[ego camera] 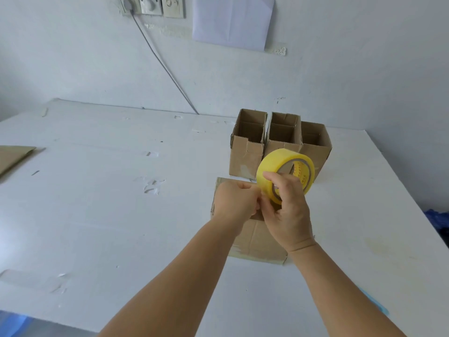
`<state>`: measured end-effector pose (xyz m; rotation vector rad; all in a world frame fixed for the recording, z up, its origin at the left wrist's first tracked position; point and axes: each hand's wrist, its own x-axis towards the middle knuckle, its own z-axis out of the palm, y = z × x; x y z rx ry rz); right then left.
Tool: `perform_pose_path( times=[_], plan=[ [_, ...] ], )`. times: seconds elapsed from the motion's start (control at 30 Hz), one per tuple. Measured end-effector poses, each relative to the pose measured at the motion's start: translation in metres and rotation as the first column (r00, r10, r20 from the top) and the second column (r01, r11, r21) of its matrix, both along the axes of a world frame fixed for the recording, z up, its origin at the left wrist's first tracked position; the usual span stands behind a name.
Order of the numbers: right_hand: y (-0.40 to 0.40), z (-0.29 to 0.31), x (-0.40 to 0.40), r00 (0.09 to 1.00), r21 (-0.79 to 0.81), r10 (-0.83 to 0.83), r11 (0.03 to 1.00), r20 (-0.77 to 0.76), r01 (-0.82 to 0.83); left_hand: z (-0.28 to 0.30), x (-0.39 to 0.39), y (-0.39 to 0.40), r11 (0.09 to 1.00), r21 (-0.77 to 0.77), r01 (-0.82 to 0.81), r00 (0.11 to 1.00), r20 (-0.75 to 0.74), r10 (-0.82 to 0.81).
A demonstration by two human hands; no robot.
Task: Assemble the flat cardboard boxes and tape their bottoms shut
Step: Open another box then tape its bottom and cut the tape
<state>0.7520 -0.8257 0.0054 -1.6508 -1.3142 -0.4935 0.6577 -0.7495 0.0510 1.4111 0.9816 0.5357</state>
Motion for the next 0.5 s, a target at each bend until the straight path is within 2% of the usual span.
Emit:
perform_pose_path(
  times=[0.07,0.2,0.37,0.43,0.5],
  plan=[
    [0.001,0.001,0.002,1.0,0.029,-0.028,0.999,0.014,0.028,-0.001,-0.003,0.0,1.0,0.026,-0.012,1.0,-0.006,0.012],
    [0.001,0.001,-0.003,0.979,0.088,-0.179,0.981,0.096,0.171,0.0,-0.007,0.008,0.967,0.248,-0.052,0.995,-0.068,0.071],
    [0.004,0.002,-0.008,0.955,0.132,-0.285,0.953,0.089,0.272,-0.003,-0.012,0.008,0.888,0.459,-0.001,0.99,-0.123,0.064],
    [0.003,0.001,-0.008,0.953,0.119,-0.297,0.95,0.052,0.289,-0.005,-0.013,0.009,0.872,0.489,-0.019,0.991,-0.107,0.082],
    [0.003,0.003,-0.006,0.952,0.058,-0.296,0.952,-0.078,0.3,-0.008,-0.015,0.013,0.881,0.47,-0.056,0.994,-0.06,0.095]
  ],
)
